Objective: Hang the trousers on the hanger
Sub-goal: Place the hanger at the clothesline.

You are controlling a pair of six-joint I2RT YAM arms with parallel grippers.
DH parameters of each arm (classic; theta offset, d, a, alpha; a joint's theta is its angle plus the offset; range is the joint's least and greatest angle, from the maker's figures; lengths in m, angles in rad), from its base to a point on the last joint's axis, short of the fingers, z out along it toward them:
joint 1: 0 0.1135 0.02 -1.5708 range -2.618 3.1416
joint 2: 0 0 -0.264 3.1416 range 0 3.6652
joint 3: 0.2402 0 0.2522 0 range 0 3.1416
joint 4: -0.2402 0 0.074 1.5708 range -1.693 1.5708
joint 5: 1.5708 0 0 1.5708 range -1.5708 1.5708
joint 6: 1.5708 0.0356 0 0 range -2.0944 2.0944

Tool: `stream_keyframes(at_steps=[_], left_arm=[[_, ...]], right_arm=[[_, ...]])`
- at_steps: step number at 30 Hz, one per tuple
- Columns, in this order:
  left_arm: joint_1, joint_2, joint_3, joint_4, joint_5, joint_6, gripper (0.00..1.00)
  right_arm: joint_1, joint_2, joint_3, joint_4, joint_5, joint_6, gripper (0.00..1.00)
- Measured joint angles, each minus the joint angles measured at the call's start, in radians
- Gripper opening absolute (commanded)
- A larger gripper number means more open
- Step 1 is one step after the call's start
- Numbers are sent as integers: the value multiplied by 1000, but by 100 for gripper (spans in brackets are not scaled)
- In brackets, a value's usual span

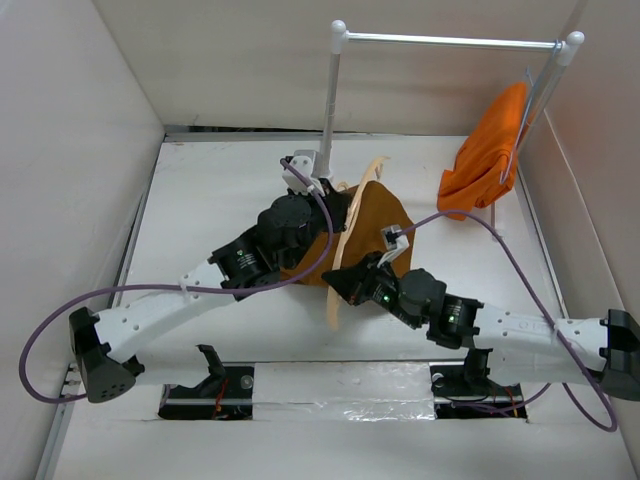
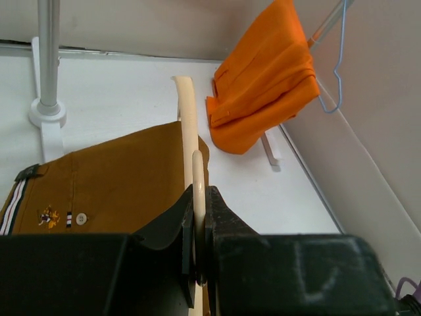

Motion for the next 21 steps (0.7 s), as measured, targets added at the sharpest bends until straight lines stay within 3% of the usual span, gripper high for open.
stream_keyframes(at_steps=[2,3,6,9,12,15,21], left_arm=[[0,8,12,9,9,6,11],[-1,17,26,14,24,10,25],[-2,52,92,20,66,33,49],[-1,80,182,5,87,55,63],[5,80,280,3,101,92,69],[18,35,310,5,99,117,68],[28,-173,163,52,27,142,61]], right_arm=[[-6,-24,-4,-2,0,7,0],[-13,-38,-4,-5,-8,11,0],[-58,-85,-4,-11,-51,22,0],[-117,-125,-2,-18,-106,33,0],[-242,-142,27,-46,-198,61,0],[-347,-127,69,-74,-278,82,0],[-568,-14,254,-137,-486,103,0]])
